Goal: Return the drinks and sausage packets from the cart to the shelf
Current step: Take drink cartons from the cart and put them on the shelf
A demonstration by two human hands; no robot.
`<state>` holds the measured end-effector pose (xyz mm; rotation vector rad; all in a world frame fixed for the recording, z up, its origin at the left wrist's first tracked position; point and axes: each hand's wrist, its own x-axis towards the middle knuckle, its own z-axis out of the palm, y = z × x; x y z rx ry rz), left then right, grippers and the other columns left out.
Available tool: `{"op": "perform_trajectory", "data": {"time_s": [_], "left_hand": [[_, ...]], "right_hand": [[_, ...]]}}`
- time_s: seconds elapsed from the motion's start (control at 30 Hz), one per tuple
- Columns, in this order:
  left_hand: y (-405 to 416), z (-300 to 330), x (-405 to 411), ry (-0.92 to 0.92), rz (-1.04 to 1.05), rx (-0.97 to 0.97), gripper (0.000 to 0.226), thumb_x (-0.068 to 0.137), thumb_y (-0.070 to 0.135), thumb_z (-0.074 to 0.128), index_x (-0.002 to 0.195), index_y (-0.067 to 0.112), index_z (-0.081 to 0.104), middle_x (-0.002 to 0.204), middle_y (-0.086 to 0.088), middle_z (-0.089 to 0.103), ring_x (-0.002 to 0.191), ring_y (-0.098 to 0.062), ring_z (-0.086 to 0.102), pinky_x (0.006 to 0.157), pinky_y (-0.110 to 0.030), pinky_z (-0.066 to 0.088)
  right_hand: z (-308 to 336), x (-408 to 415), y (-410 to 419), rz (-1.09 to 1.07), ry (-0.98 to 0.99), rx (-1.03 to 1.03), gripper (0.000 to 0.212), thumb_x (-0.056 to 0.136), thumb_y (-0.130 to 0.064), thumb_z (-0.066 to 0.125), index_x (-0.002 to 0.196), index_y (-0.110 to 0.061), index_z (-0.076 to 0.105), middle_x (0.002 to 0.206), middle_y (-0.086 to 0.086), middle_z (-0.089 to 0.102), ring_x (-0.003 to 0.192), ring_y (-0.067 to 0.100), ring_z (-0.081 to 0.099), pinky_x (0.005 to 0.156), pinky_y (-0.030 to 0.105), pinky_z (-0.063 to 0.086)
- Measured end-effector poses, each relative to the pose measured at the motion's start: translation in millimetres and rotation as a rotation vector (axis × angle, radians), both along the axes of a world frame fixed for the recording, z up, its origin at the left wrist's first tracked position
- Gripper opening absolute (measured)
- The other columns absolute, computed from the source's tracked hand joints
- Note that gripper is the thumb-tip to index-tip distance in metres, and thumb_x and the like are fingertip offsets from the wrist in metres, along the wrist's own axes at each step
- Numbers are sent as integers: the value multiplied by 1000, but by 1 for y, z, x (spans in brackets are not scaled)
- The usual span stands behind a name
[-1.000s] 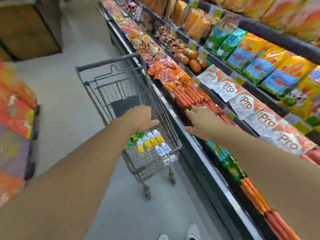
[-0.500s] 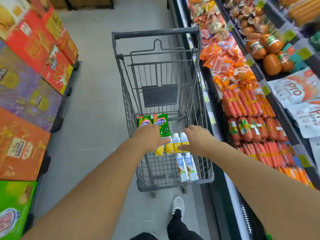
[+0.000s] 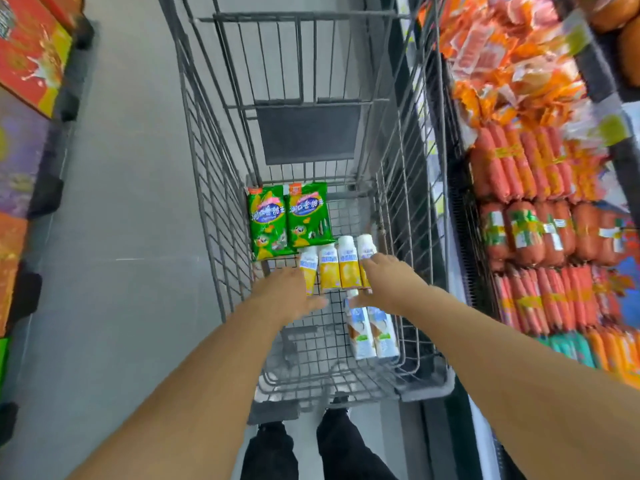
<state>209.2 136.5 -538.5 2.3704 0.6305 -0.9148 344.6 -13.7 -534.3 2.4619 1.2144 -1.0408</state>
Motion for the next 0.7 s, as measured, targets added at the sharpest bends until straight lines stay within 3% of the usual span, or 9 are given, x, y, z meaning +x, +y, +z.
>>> {"op": "perform_trajectory", "data": {"time_s": [0.23,0.33,0.47,0.7], "left_hand": [[-46,-90,5,129,-4,-141,69,86,64,55,123,6,50,126,-11,52,115,-30,50,92,-43,46],[-60,-125,10,123,44,-207,66,85,58,61,125,7,48,128,-10,51,117,-27,50,93,-41,46],[-75,-158,17,85,110,-262,60,86,50,62,126,8,46,127,-11,50,116,-28,50,92,-43,47],[-90,-192,27,14,293,-357,70,77,43,76,132,14,45,129,-11,49,122,-31,46,100,-43,42]], "right_hand": [[-78,-8,-16,-168,154,-126,69,70,-48,81,118,-9,51,119,12,53,111,29,52,88,38,44],[-104,-9,-20,-277,165,-177,51,71,-37,85,102,-10,55,113,11,54,100,26,56,82,34,48],[-132,-9,-23,-383,60,-161,62,74,-24,84,119,-6,47,121,13,51,116,29,51,92,35,46],[-161,-15,-27,-473,38,-91,61,71,-5,80,98,-16,26,92,11,58,93,33,62,64,38,46]]}}
